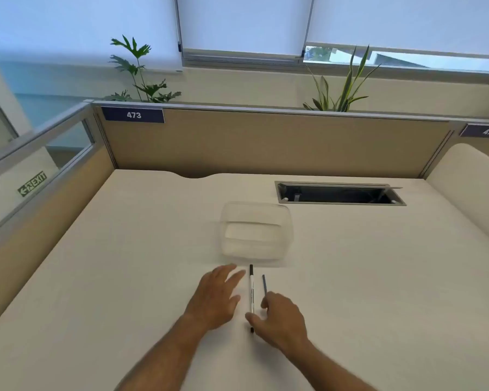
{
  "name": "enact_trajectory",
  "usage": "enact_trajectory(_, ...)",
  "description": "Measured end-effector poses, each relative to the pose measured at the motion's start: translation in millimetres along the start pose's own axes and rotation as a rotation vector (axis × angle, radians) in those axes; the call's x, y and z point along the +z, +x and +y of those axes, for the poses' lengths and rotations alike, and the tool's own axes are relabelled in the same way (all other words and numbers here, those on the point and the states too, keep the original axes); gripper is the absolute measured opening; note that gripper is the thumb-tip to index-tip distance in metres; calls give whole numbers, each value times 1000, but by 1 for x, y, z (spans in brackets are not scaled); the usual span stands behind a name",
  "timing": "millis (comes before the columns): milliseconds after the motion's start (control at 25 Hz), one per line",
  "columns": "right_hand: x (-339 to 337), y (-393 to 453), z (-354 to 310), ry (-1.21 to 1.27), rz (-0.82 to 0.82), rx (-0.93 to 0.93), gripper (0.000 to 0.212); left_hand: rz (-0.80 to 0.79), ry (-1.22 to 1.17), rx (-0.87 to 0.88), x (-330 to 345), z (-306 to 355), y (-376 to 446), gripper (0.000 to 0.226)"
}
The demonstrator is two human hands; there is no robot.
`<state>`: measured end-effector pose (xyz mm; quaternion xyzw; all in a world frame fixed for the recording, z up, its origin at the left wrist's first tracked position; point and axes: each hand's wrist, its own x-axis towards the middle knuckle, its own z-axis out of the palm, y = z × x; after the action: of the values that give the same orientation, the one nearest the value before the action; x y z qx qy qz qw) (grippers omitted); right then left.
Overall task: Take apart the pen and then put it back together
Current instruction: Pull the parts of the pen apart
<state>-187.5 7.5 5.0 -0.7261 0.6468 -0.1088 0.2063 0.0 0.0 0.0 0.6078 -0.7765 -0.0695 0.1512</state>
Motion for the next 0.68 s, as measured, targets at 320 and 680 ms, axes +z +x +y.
enact_trajectory(320, -4, 12, -2, -82, -259, 52, 20, -143, 56, 39, 24, 7, -16, 47)
enact_trajectory(680, -48, 27, 25, 79, -364, -196, 11, 71, 93, 229, 3, 19, -8, 13)
